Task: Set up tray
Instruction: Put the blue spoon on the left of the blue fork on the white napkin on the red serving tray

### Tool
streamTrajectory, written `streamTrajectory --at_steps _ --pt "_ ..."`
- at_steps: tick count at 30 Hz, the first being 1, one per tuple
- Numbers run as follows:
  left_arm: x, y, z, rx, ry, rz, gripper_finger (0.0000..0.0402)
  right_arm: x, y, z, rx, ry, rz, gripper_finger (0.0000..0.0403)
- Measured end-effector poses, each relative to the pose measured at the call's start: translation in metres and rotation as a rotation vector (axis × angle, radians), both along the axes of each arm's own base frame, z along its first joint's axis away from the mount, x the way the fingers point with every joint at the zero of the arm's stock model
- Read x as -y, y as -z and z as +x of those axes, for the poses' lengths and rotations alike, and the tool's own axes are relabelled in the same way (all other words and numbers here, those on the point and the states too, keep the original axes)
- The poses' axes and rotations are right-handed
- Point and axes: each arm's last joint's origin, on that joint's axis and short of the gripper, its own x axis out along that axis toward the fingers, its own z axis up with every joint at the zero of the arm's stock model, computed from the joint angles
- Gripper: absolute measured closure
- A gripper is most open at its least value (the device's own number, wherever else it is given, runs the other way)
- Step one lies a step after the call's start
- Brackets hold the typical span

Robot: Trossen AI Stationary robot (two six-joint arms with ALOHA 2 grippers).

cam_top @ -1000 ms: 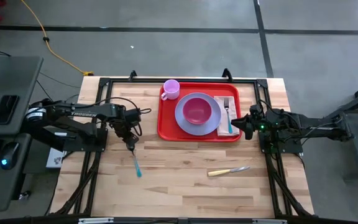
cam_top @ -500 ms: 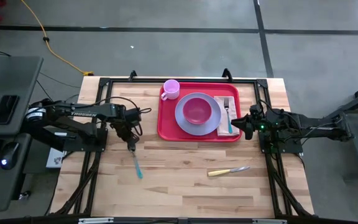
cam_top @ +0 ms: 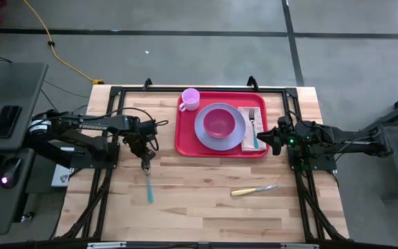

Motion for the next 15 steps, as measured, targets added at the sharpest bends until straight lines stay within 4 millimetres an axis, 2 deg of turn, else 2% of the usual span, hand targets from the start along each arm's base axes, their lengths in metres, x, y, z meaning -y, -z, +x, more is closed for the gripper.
streamTrajectory --at_steps 7,15 --pt "0.000 -0.002 0.001 0.008 -0.005 -0.012 0.0395 0.000 0.000 0.000 0.000 0.000 0.000 0.0324" --pt "-0.006 -0.035 0.023 0.138 0.016 0.031 0.0395 0.000 0.000 0.000 0.000 0.000 0.000 0.0324"
